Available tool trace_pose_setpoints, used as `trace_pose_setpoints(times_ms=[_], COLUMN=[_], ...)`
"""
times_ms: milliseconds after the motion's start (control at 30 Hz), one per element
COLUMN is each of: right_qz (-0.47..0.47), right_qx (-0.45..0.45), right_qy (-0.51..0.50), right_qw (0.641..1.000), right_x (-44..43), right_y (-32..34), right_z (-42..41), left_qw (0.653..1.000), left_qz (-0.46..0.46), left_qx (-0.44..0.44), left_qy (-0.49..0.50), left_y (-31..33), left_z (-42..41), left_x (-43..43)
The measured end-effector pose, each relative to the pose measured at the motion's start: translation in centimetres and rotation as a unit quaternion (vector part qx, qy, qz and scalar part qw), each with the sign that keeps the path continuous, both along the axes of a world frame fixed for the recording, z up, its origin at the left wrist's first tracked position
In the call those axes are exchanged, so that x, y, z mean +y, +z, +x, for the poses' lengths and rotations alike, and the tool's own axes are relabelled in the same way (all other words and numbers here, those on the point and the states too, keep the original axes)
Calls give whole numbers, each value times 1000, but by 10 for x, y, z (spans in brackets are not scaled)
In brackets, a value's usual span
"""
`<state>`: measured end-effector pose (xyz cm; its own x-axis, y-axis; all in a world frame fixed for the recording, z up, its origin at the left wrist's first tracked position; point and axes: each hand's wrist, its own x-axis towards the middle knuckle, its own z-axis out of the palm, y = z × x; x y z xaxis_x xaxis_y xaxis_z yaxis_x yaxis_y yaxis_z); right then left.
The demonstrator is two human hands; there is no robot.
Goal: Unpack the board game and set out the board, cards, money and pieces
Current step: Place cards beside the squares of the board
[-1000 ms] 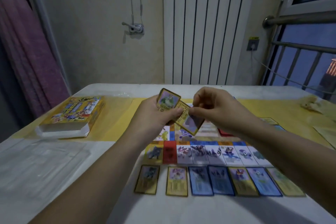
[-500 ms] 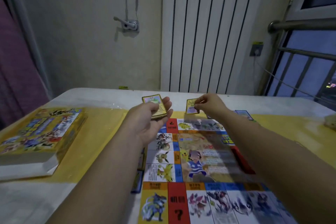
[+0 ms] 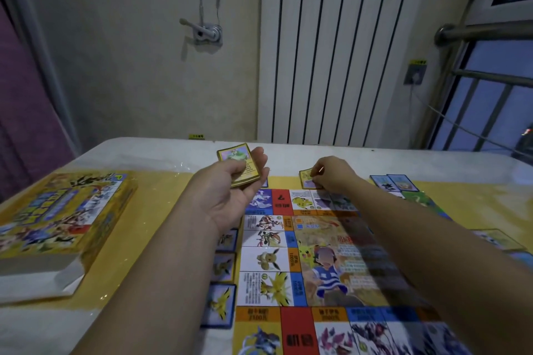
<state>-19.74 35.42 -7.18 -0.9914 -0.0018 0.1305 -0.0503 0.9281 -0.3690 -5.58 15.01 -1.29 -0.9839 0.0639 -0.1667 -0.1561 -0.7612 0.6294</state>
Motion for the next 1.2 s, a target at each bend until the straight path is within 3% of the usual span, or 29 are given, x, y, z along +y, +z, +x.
trace_pose_setpoints(times_ms=[200, 267, 333, 400, 467, 533, 767, 1033, 1200], right_qz=[99, 90, -19, -175, -318, -382, -279, -181, -148], right_qx=[29, 62, 87, 57, -28, -92, -60, -81, -137], right_qy=[-28, -23, 25, 92, 154, 200, 230, 242, 248], right_qw=[994, 994, 996, 979, 935, 897, 930, 950, 947], right_x=[-1, -1, -8, -19, -29, -35, -40, -27, -15], right_y=[-3, 1, 13, 32, 53, 68, 94, 121, 116], right_z=[1, 4, 13, 30, 53, 71, 101, 115, 122], left_qw=[995, 990, 981, 971, 957, 943, 905, 954, 936], left_qz=[-96, -139, -187, -233, -279, -322, -411, -278, -333], left_qx=[27, 33, 44, 57, 70, 83, 113, 107, 117], left_qy=[-14, -8, -9, -15, -20, -23, -5, 44, 17], left_y=[-5, -8, -11, -12, -12, -12, -9, -6, -12], left_z=[2, 2, 2, 2, 4, 4, 6, 5, 4], left_x=[2, 2, 2, 0, 0, 1, 6, 15, 18])
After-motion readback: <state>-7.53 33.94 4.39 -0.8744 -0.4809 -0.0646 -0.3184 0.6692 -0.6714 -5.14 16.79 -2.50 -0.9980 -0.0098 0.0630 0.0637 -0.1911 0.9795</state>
